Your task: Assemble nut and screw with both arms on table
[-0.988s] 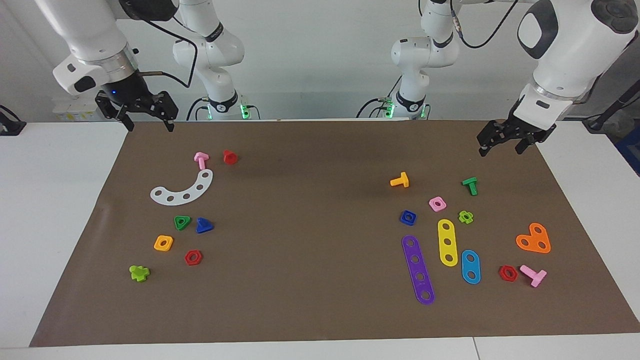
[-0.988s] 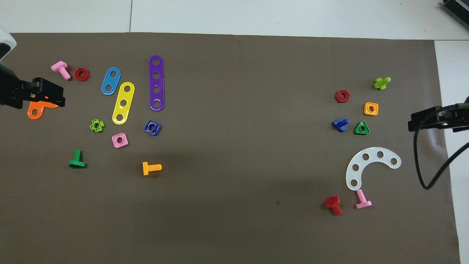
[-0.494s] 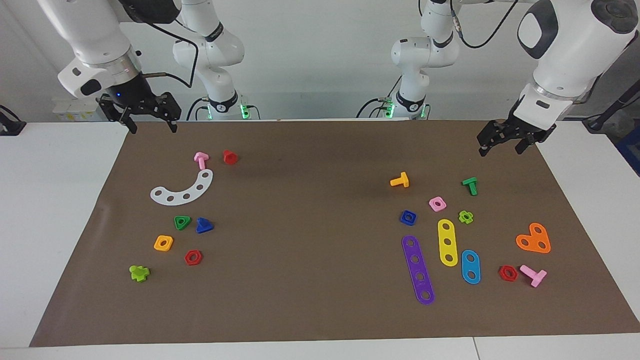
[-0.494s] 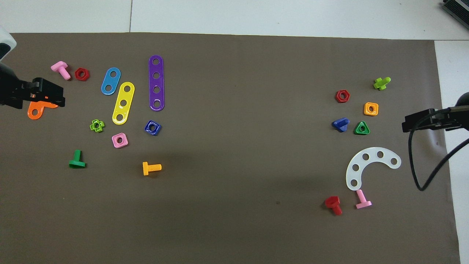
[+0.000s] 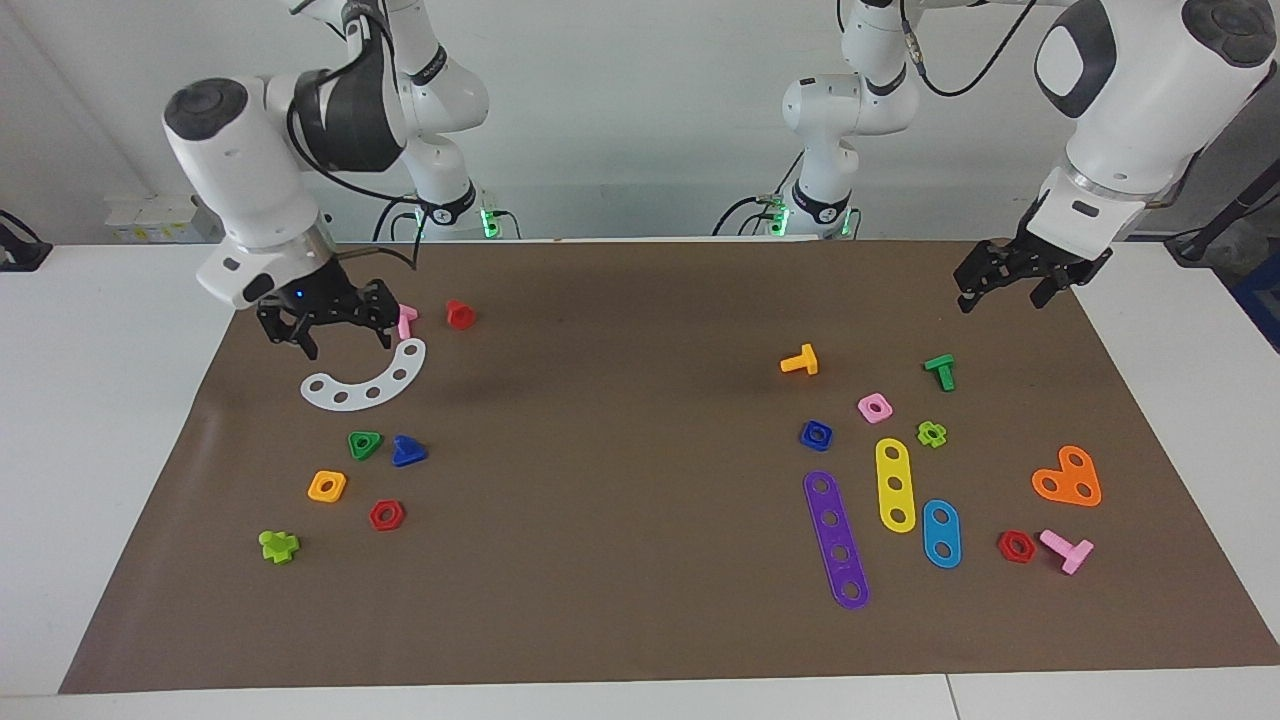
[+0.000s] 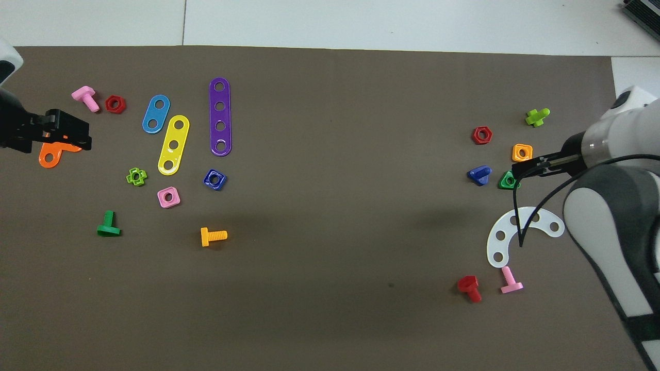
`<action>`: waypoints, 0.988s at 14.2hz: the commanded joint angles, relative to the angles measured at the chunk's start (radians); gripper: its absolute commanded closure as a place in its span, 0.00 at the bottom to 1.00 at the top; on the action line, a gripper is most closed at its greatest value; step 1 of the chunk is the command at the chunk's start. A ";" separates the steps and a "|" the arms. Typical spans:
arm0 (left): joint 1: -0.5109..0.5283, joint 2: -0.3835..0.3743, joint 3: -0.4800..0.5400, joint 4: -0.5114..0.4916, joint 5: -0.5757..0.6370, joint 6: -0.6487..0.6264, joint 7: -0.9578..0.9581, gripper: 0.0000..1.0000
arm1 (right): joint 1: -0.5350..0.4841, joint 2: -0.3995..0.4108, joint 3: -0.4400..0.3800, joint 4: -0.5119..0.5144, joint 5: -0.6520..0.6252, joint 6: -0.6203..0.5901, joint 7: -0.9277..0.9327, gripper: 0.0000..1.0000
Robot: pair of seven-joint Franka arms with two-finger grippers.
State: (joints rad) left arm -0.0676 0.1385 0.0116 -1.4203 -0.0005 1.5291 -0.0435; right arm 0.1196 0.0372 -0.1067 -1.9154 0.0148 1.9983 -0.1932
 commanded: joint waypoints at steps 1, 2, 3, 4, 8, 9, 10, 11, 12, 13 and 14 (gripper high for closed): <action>0.005 -0.034 0.001 -0.038 -0.013 0.003 -0.009 0.00 | -0.006 0.067 0.005 -0.094 0.017 0.178 -0.113 0.00; 0.005 -0.034 0.001 -0.040 -0.013 0.003 -0.009 0.00 | -0.005 0.104 0.005 -0.108 0.037 0.229 -0.133 0.00; 0.005 -0.034 0.001 -0.038 -0.013 0.003 -0.009 0.00 | -0.003 0.131 0.004 -0.123 0.053 0.279 -0.158 0.00; 0.005 -0.034 0.001 -0.040 -0.013 0.003 -0.009 0.00 | -0.003 0.156 0.005 -0.131 0.056 0.328 -0.187 0.00; 0.005 -0.034 0.001 -0.040 -0.013 0.003 -0.009 0.00 | -0.001 0.210 0.005 -0.164 0.057 0.439 -0.209 0.10; 0.005 -0.034 0.001 -0.040 -0.013 0.003 -0.009 0.00 | -0.003 0.217 0.005 -0.180 0.057 0.468 -0.209 0.13; 0.005 -0.034 0.001 -0.040 -0.013 0.003 -0.009 0.00 | -0.001 0.227 0.007 -0.183 0.057 0.471 -0.210 0.17; 0.005 -0.034 0.001 -0.038 -0.013 0.003 -0.009 0.00 | -0.003 0.237 0.010 -0.183 0.057 0.473 -0.212 0.21; 0.005 -0.034 0.001 -0.038 -0.013 0.003 -0.009 0.00 | -0.003 0.243 0.013 -0.183 0.057 0.479 -0.212 0.30; 0.005 -0.034 0.001 -0.040 -0.013 0.003 -0.009 0.00 | -0.003 0.250 0.015 -0.183 0.057 0.485 -0.212 0.38; 0.005 -0.034 0.001 -0.040 -0.013 0.005 -0.009 0.00 | -0.003 0.251 0.015 -0.182 0.057 0.484 -0.210 0.39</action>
State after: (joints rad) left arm -0.0676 0.1385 0.0116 -1.4204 -0.0005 1.5291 -0.0435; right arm 0.1245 0.2855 -0.1025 -2.0866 0.0413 2.4566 -0.3637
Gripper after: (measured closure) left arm 0.000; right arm 0.361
